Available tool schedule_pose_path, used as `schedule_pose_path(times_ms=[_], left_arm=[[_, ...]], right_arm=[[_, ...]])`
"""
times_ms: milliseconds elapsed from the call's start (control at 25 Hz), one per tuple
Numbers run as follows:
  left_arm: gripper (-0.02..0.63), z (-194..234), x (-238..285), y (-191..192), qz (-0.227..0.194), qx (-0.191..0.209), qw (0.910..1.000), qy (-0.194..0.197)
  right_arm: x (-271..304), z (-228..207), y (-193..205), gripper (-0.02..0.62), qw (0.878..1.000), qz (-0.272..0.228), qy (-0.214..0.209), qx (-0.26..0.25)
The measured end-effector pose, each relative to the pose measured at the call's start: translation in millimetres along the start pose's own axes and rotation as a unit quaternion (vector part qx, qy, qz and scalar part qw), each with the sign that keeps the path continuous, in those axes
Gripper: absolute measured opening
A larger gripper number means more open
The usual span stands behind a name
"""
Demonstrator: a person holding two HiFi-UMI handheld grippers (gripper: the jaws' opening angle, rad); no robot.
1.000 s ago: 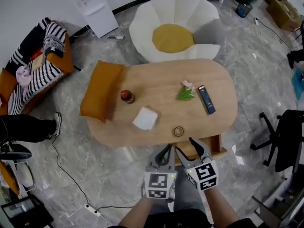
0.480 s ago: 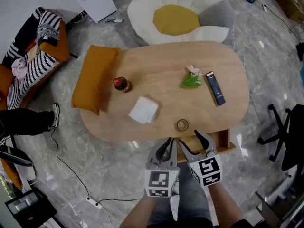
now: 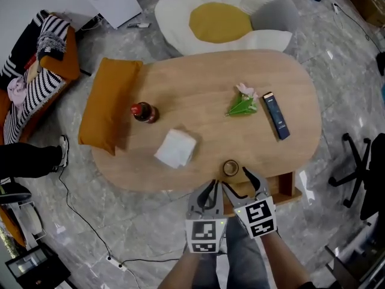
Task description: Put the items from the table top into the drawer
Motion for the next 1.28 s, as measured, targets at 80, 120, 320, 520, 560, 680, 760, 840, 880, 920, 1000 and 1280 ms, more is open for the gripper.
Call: schedule_pose_path(times_ms=[80, 120, 320, 520, 560, 680, 760, 840, 880, 920, 1000, 1280], left_arm=[[0.012, 5, 6, 5, 0.002, 0.001, 1.0, -0.002], [0.012, 7, 8, 7, 0.003, -0.002, 1.0, -0.004], [0.012, 21, 19, 20, 0.012, -0.006, 0.9998, -0.013], [0.012, 27, 28, 30, 0.022, -0.014, 0.9995, -0.018], [0.012, 26, 29, 32, 0.025, -0.014, 0.9995, -0.016], [0.012, 22, 33, 37, 0.035, -0.006, 0.9994, -0.006], [0.012, 23, 34, 39, 0.039, -0.006, 0.9992, -0.005], [0.012, 27, 34, 40, 0.04, -0.011, 0.9991, -0.009], [0.012, 29, 34, 40, 0.041, -0.012, 0.999, -0.011], [0.012, 31, 35, 40, 0.042, -0.013, 0.999, -0.013], [0.012, 34, 36, 41, 0.044, -0.012, 0.9988, -0.017], [0.012, 36, 37, 47, 0.054, -0.018, 0.9981, -0.025]], right_arm=[[8, -1, 6, 0.291, 1.0, 0.008, -0.003, 0.003], [12, -2, 10, 0.292, 1.0, 0.013, -0.002, 0.004], [31, -6, 27, 0.296, 0.999, 0.033, -0.001, 0.004], [47, -8, 36, 0.296, 0.999, 0.047, 0.001, -0.001], [50, -8, 38, 0.296, 0.999, 0.051, 0.001, -0.001], [56, -8, 44, 0.296, 0.998, 0.066, 0.0, 0.005], [59, -8, 45, 0.296, 0.997, 0.071, 0.002, 0.007], [62, -9, 46, 0.296, 0.997, 0.075, 0.003, 0.007], [63, -10, 47, 0.296, 0.997, 0.077, 0.003, 0.007], [64, -10, 48, 0.296, 0.997, 0.08, 0.001, 0.009], [67, -10, 50, 0.296, 0.996, 0.083, 0.0, 0.014], [66, -15, 52, 0.238, 0.996, 0.093, 0.01, -0.007]])
Point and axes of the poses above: the fingertips, and each gripper's own axes: x forward along the fingers, z to its left, y out of its underside, the point moved 3 cm from there along -x, backward along the fingers, and after that the axes turned 11 degrees about -x, right-handed, at the moved point
